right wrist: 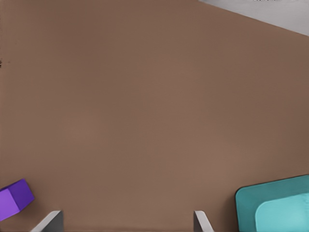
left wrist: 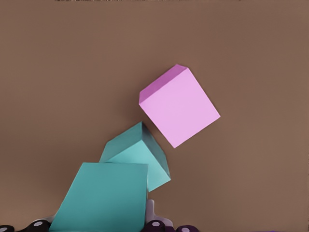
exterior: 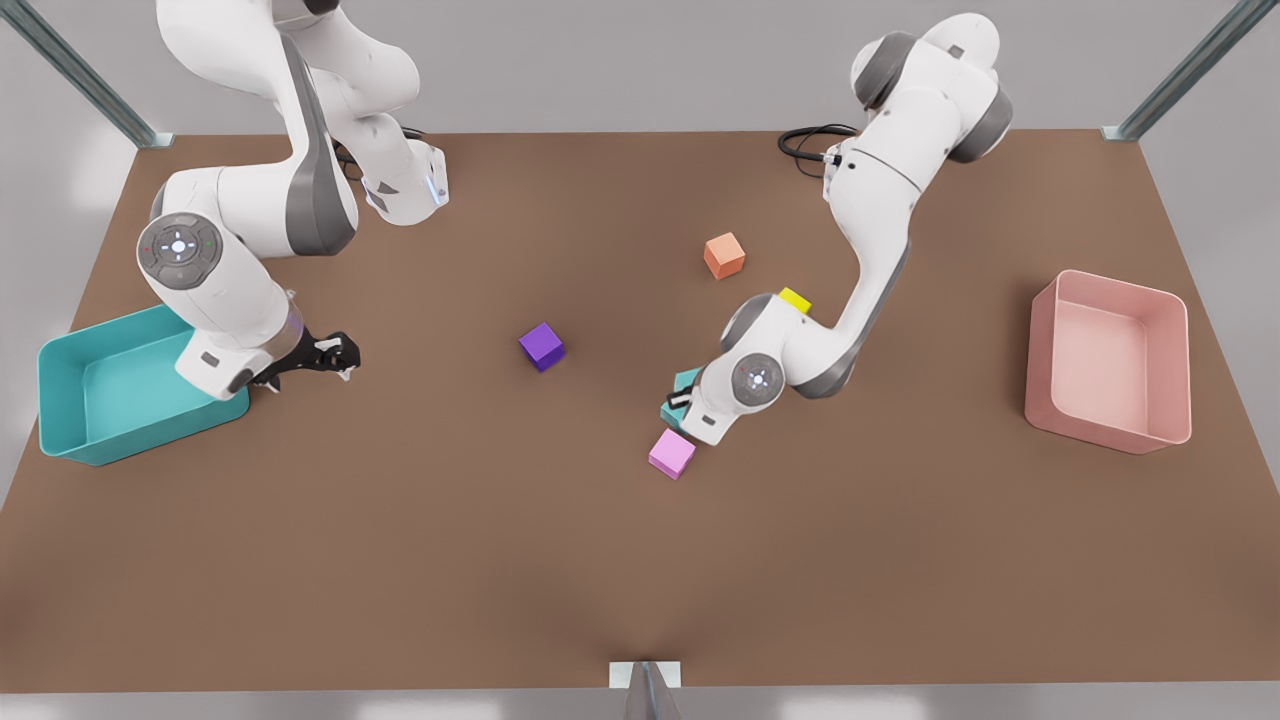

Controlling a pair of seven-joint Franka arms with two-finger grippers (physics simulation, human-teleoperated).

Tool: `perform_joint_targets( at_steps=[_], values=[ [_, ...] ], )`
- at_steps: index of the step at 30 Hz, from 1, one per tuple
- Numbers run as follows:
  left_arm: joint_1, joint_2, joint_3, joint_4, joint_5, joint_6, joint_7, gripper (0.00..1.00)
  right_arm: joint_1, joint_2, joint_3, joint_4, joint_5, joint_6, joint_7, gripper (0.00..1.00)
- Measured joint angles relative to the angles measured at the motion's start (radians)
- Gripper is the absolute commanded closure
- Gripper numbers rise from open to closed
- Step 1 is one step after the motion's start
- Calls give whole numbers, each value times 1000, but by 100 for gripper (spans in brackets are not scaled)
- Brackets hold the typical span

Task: Stack the two blue cubes on top of each other

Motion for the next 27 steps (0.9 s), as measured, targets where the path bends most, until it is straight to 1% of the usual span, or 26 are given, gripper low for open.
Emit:
perform_joint_targets(
  at_steps=[5, 10, 20, 21, 22, 27],
  values=[
    [3, 17, 0, 11, 8, 45, -52, 40, 2, -3, -7, 4, -4, 7, -41, 0],
    [5, 29, 0, 8, 11, 68, -90, 39, -2, -8, -12, 8, -39, 12, -18, 0],
    [12, 29, -28, 6, 6, 22, -147, 38, 0, -7, -11, 2, -52, 12, 31, 0],
    [12, 29, -28, 5, 6, 19, -151, 35, 0, -7, -11, 2, -52, 11, 35, 0],
    [11, 30, -28, 6, 4, 17, -154, 0, 0, -7, -11, 2, -52, 11, 38, 0],
    [12, 31, -28, 7, 1, 12, -168, 0, 1, -7, -11, 1, -51, 11, 53, 0]
  ],
)
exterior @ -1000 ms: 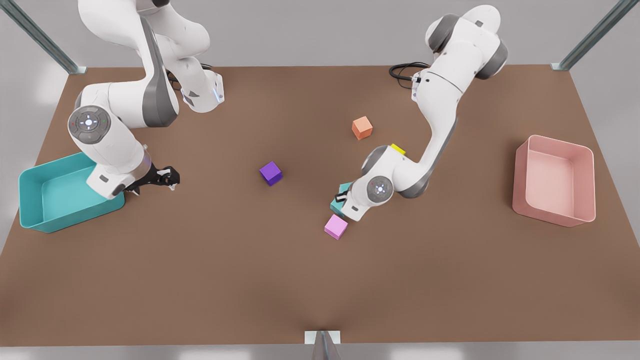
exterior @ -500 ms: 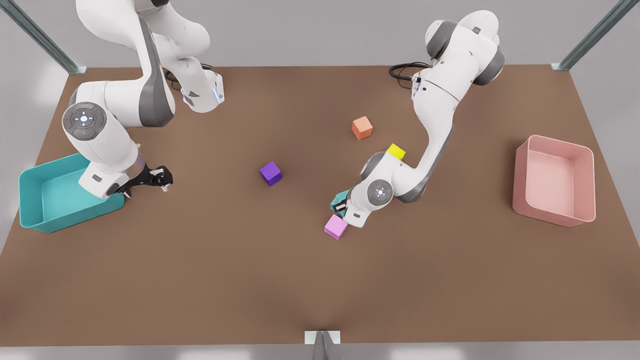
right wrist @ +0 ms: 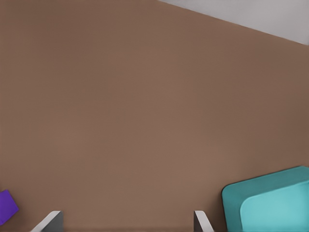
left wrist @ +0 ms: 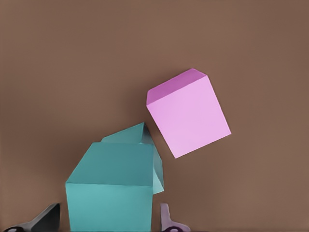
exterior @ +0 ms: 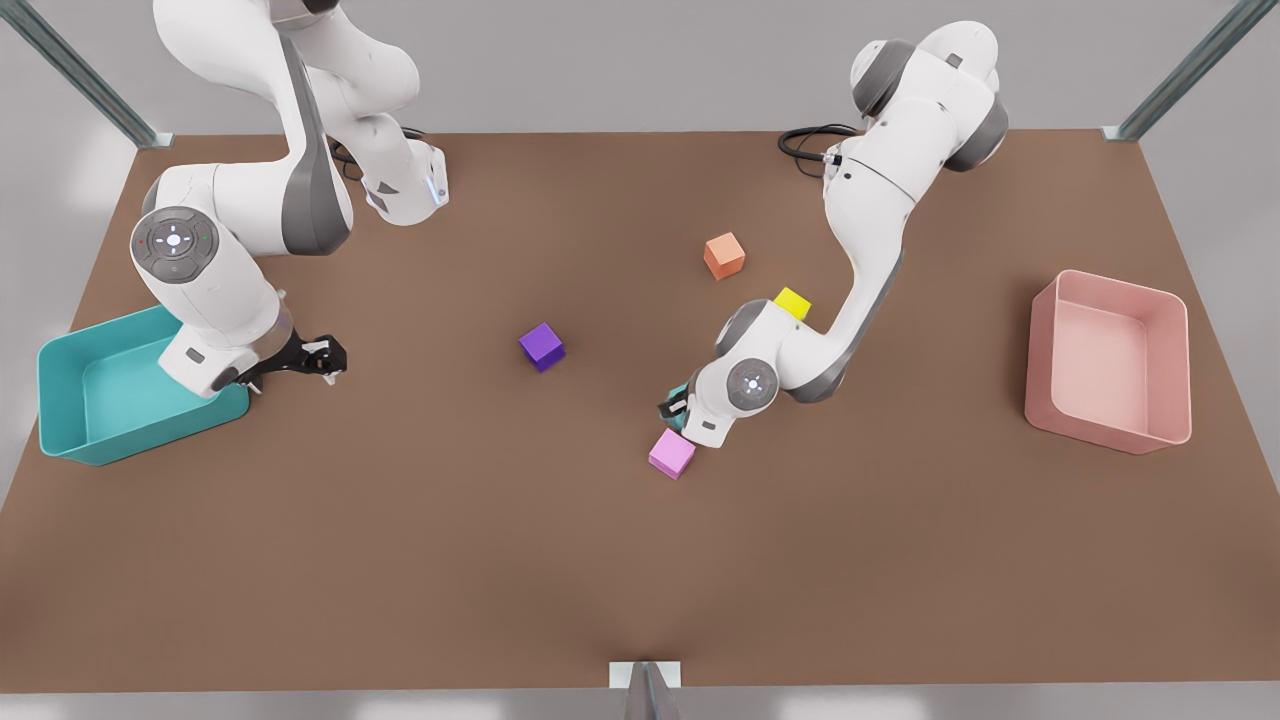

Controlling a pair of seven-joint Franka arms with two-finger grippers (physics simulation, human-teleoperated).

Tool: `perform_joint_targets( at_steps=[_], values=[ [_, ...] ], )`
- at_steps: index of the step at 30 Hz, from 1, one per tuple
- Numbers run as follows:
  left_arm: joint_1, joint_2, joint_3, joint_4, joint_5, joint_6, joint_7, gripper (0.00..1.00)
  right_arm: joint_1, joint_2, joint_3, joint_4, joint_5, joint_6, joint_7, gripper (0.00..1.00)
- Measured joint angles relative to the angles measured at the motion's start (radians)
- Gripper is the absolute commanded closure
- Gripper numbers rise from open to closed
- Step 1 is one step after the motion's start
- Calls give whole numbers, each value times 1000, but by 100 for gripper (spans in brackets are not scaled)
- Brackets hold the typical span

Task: Stack the two blue cubes on top of each other

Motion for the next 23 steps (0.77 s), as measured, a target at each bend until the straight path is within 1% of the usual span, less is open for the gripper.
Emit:
perform_joint_targets(
  at_steps=[5, 7, 9, 10, 11, 12, 13, 14, 15, 16, 17, 19, 23],
  values=[
    [4, -23, -1, 3, -1, -19, -14, 0, 0, 1, 0, -1, 2, 0, 11, 0],
    [5, -63, -12, 5, 1, -41, -22, 0, 0, 1, 0, -1, 3, 0, 15, 0],
    [20, -142, -15, 13, 4, -88, -29, 0, 0, 1, 0, -1, 3, 0, 18, 0],
    [54, -182, -16, 90, 16, -144, -31, 0, 1, -1, 0, -1, 3, 0, 19, 0],
    [99, -204, -15, 206, 38, -215, -28, 0, 1, -4, 0, 1, 2, 0, 21, 0],
    [171, -217, -16, 297, 65, -293, -12, 0, 1, -7, 0, 2, 0, 1, 22, 0],
    [262, -230, -16, 352, 97, -370, 17, 0, 0, -11, 1, 3, -1, 1, 23, 0],
    [347, -247, -13, 374, 125, -435, 52, 0, 0, -15, 1, 3, -3, 1, 25, 0],
    [386, -327, 39, 269, 147, -470, 98, 0, -1, -19, 2, 3, -6, 1, 27, 0],
    [359, -421, 135, 130, 162, -489, 150, 0, -2, -22, 4, 3, -9, 1, 29, 0],
    [330, -473, 191, 83, 172, -521, 199, 0, -2, -23, 5, 3, -12, 1, 31, 0],
    [296, -528, 232, 82, 184, -588, 290, 0, -1, -25, 7, 2, -15, 1, 35, 0],
    [272, -545, 246, 103, 175, -683, 444, 0, 0, -25, 8, 0, -17, 1, 42, 0]
  ],
)
